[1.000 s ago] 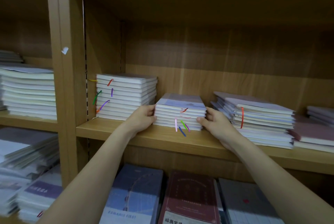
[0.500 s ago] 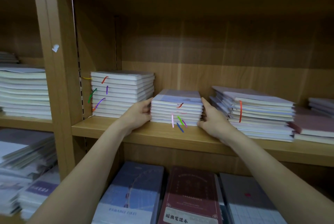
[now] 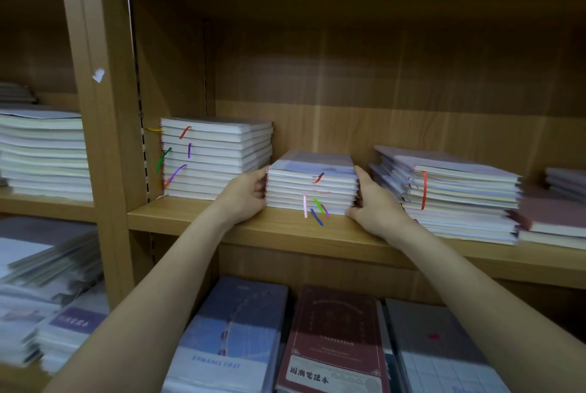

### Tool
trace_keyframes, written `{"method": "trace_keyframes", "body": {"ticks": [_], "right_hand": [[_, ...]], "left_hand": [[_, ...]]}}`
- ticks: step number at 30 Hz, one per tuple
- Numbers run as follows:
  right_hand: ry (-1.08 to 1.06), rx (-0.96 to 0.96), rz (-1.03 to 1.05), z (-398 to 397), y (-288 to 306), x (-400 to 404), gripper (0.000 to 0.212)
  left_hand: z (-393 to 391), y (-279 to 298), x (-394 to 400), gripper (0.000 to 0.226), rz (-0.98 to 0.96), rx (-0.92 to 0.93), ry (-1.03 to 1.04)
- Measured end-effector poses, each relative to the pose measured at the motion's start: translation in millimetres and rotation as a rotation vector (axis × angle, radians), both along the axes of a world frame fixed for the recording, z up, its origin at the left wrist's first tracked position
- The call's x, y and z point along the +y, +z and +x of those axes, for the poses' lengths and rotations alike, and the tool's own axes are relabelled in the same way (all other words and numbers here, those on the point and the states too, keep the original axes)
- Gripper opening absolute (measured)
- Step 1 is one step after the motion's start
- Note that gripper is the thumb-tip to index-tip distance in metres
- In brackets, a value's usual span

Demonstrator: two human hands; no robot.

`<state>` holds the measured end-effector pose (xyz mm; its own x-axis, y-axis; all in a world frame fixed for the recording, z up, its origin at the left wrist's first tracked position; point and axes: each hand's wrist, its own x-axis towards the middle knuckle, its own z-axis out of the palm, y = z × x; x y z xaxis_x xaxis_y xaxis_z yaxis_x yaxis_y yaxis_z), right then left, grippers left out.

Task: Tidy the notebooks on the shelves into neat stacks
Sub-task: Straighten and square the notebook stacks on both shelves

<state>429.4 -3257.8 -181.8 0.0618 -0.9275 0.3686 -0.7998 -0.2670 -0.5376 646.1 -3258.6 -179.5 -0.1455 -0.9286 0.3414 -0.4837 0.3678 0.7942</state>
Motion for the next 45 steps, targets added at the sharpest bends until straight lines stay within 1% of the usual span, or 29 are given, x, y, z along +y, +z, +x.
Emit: {"method": "trace_keyframes", "body": {"ticks": [1, 3, 5, 9, 13, 15, 17, 19, 21, 25, 28, 32, 35, 37, 39, 42, 45], "right_hand": [[0.008, -0.029, 0.008, -0.1, -0.5, -0.4, 0.082], [0.047, -0.176, 0.039, -1.7, -3.8, -3.6, 0.085], [0.071, -0.289, 0.037, -3.0, -6.9, -7.8, 0.079], [0.110, -0.318, 0.012, -4.1, -10.2, -17.2, 0.068], [0.133, -0.355, 0.015, -4.1, -7.6, -13.6, 0.062], [0.151, -0.419, 0.005, -3.9, -7.2, -12.0, 0.054], [0.165, -0.489, 0.010, -3.6, -7.9, -13.2, 0.041], [0.160, -0.490, 0.001, -3.1, -9.2, -16.5, 0.031], [0.159, -0.488, -0.015, -5.0, -13.4, -24.4, 0.031], [0.150, -0.486, -0.003, -6.3, -14.9, -29.3, 0.037], [0.160, -0.486, -0.016, -7.1, -16.0, -32.4, 0.031], [0.165, -0.495, -0.014, -7.1, -17.8, -34.6, 0.036], [0.168, -0.503, -0.005, -6.1, -15.4, -31.9, 0.031], [0.164, -0.525, -0.002, -6.0, -14.8, -31.1, 0.036], [0.153, -0.526, 0.001, -5.7, -14.8, -30.8, 0.040], [0.146, -0.519, 0.008, -5.9, -17.4, -34.1, 0.043], [0.130, -0.506, 0.027, -6.0, -17.0, -33.4, 0.050]], "left_hand": [[0.8, 0.2, 0.7, 0.067, 0.004, 0.026, -0.007], [2.5, 0.5, 2.2, 0.069, 0.018, 0.114, -0.016], [3.3, 1.1, 2.5, 0.064, 0.031, 0.195, -0.022], [2.6, 1.4, -0.4, 0.056, 0.034, 0.196, -0.020], [2.6, 1.8, -0.7, 0.054, 0.037, 0.188, -0.007], [2.6, 1.3, -0.3, 0.052, 0.030, 0.196, -0.002], [3.4, 0.5, -1.6, 0.050, 0.025, 0.195, -0.003], [4.5, -0.3, -3.0, 0.048, 0.028, 0.186, 0.000], [4.7, -0.6, -3.3, 0.048, 0.029, 0.183, 0.000], [2.8, 0.8, -1.8, 0.047, 0.032, 0.187, -0.007], [2.1, 1.0, -2.2, 0.046, 0.027, 0.194, -0.018], [1.7, 1.1, -1.7, 0.046, 0.029, 0.196, -0.028], [1.7, 2.1, -0.7, 0.047, 0.046, 0.202, -0.039], [2.0, 2.5, -0.3, 0.048, 0.056, 0.204, -0.037], [2.8, 2.0, -1.5, 0.048, 0.071, 0.245, -0.030], [3.0, 2.1, -3.3, 0.044, 0.096, 0.311, -0.026], [3.4, 2.6, -4.0, 0.040, 0.088, 0.316, -0.022]]}}
